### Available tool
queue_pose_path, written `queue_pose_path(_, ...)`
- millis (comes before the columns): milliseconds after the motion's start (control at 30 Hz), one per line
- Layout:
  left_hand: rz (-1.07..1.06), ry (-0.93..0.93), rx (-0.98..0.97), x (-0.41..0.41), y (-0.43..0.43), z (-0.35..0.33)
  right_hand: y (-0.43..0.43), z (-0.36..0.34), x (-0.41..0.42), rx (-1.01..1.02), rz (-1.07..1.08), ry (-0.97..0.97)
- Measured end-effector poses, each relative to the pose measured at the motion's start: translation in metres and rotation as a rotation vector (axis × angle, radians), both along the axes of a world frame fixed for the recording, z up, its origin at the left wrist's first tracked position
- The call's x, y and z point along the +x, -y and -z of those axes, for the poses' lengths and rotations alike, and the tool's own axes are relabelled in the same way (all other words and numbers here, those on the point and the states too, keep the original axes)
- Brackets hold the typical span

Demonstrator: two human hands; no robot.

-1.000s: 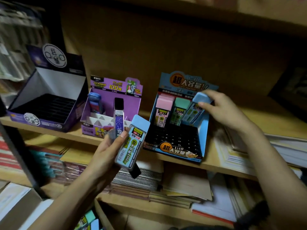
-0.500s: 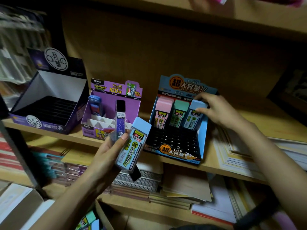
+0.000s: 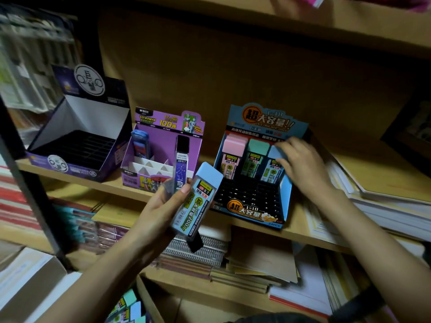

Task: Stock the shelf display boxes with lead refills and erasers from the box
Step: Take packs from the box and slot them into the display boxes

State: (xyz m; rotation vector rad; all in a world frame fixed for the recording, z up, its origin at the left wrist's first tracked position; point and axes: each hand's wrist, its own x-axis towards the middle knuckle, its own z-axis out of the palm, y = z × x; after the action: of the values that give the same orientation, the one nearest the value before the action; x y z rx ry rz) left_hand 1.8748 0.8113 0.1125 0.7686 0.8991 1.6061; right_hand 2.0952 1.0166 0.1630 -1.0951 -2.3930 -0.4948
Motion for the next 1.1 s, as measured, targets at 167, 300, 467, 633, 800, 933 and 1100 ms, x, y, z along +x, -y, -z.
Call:
queue_pose_path(167,0.018,0.024,0.013,0.004,-0.001,-0.003,0.013,-0.001,-0.006,0.018,0.167,0.059)
queue_pose_path(300,0.063,0.062,0.035,0.009,-0.004,-0.007,0.061,-0.001,-0.023,-0.158,0.033,-0.297)
queue_pose_path(467,0.071,0.082,0.042,0.018,-0.01,-0.01,0.124,0.015,-0.065,-1.285,-0.258,-0.967)
queue_pose_path(633,0.064,0.09,0.05,0.023,-0.018,-0.008,0.12,0.021,-0.063,-1.319,-0.272,-1.108)
queue_pose_path(800,-0.011,-0.086,0.009,0.019,-0.029,-0.002,0.093,0.003,-0.034,-1.047,-0.3,-1.226)
queue_pose_path(933,-0.002,-0.23,0.005,0.013,-0.028,-0.001,0.063,-0.018,-0.015,-0.664,-0.235,-1.03)
queue_pose_path(1100,0.003,-0.262,0.044,0.015,-0.026,0.0,0.032,-0.016,-0.004,-0.564,-0.185,-0.853)
